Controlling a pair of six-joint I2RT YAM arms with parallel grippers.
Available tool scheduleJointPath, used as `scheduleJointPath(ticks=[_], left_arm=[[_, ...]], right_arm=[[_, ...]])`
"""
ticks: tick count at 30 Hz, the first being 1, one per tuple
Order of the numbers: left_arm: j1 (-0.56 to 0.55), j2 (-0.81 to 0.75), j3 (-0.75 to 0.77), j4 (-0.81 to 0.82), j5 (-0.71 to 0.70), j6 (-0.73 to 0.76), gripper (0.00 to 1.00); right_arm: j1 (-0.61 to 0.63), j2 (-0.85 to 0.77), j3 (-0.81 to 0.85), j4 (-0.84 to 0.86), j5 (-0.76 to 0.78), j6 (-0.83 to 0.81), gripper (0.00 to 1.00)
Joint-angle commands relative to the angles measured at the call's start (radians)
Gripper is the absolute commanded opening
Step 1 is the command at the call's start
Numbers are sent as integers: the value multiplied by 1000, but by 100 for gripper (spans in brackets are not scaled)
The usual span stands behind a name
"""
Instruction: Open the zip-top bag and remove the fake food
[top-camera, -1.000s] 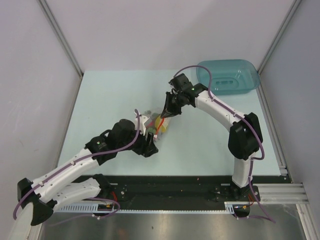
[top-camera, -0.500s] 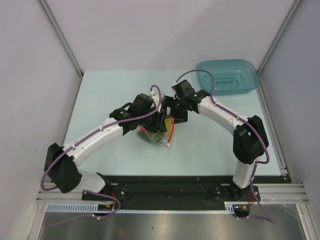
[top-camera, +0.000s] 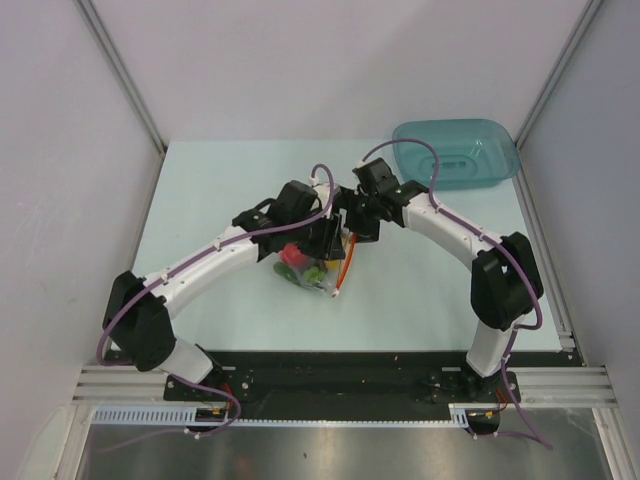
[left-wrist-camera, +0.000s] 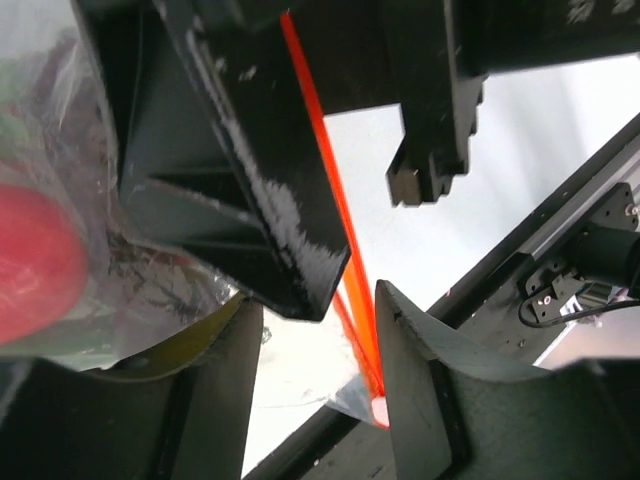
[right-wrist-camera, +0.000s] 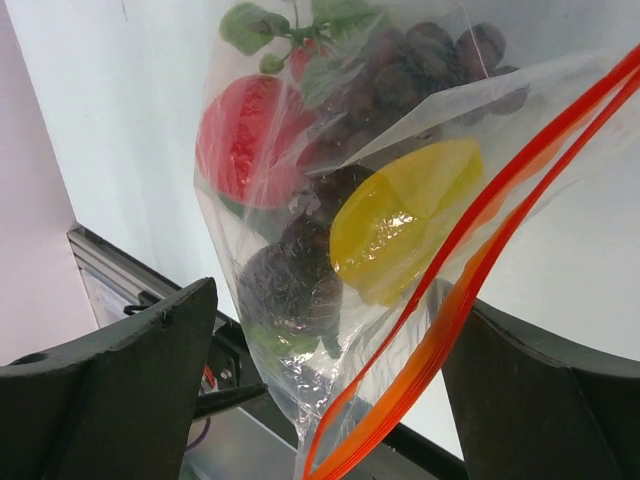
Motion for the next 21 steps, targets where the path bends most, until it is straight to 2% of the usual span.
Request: scheduleJointPath(ticks=[1, 5, 15, 16, 17, 21], left_arm=[[0, 19, 17, 79, 10, -34, 50], [-6, 60, 27, 86, -13, -32, 35], [-6, 160, 80, 79, -9, -12, 26], [-6, 163, 83, 79, -1, -12, 21], [-6, 163, 82, 78, 1, -12, 1], [-4, 102, 60, 93, -30, -27, 0]], right_arm=[[-13, -33, 0, 41, -16, 24, 91], [-22, -33, 0, 42, -31, 48, 90], [-27, -42, 0, 35, -45, 82, 90], [-30, -45, 0, 26, -45, 86, 90], [-33, -51, 0, 12, -28, 93, 90], [-73, -73, -1, -143, 6, 61, 95]])
